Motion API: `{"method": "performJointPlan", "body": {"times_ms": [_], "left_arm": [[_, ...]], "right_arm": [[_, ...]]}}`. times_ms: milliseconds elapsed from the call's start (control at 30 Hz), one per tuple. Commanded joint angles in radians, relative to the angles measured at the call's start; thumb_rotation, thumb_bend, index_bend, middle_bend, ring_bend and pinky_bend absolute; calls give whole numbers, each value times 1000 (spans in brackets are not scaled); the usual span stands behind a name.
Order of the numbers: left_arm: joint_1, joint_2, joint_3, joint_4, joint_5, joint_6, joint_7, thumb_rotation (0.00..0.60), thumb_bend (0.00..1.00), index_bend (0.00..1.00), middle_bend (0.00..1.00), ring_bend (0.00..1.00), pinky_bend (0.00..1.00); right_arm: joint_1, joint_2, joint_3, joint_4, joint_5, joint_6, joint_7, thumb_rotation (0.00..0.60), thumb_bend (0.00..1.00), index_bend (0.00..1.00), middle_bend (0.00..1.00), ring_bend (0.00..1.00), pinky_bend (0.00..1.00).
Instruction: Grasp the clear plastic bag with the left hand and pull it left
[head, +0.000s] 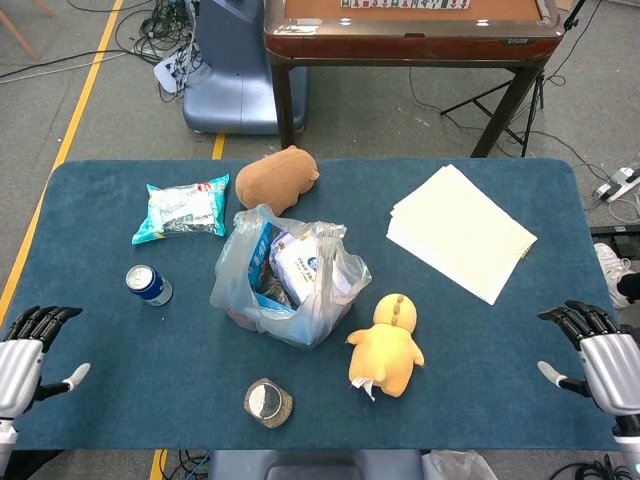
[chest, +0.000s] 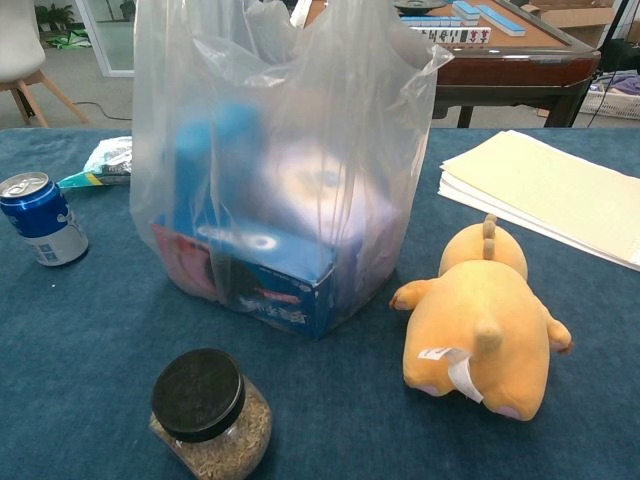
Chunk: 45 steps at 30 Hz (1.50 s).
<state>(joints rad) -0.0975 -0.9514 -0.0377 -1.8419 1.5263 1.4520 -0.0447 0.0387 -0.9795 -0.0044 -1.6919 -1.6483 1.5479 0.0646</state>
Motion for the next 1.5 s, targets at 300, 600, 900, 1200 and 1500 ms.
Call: {"method": "performJointPlan", "body": {"times_ms": [300,600,900,1200,1500], "left_arm": [[-175,157,-69,-6,87,-152,-589,549,198,139,206,137,66],[-332,179,-118,27,145,-251,-799,140,198,89,148,95,61],[-497,142,-155,7,127,-401,-938,122,198,92,144,95,60],[-628,87,-186,-10,76,-522,-989,120,198,114,144,95,60],[-715,57,-203,-29,60,-585,-1037,122,198,133,144,102,60]], "right_arm": [[-6,8,-2,-22,-13,11,-19,600,145,299,301,163,211],[-16,14,-5,-31,-14,21,-30,600,145,299,302,163,211],[-20,10,-5,-22,-4,17,-24,600,145,299,302,163,211],[-26,9,-5,-7,8,15,-10,600,146,299,302,163,211],[-37,10,-7,6,14,24,4,600,146,299,302,163,211]]}}
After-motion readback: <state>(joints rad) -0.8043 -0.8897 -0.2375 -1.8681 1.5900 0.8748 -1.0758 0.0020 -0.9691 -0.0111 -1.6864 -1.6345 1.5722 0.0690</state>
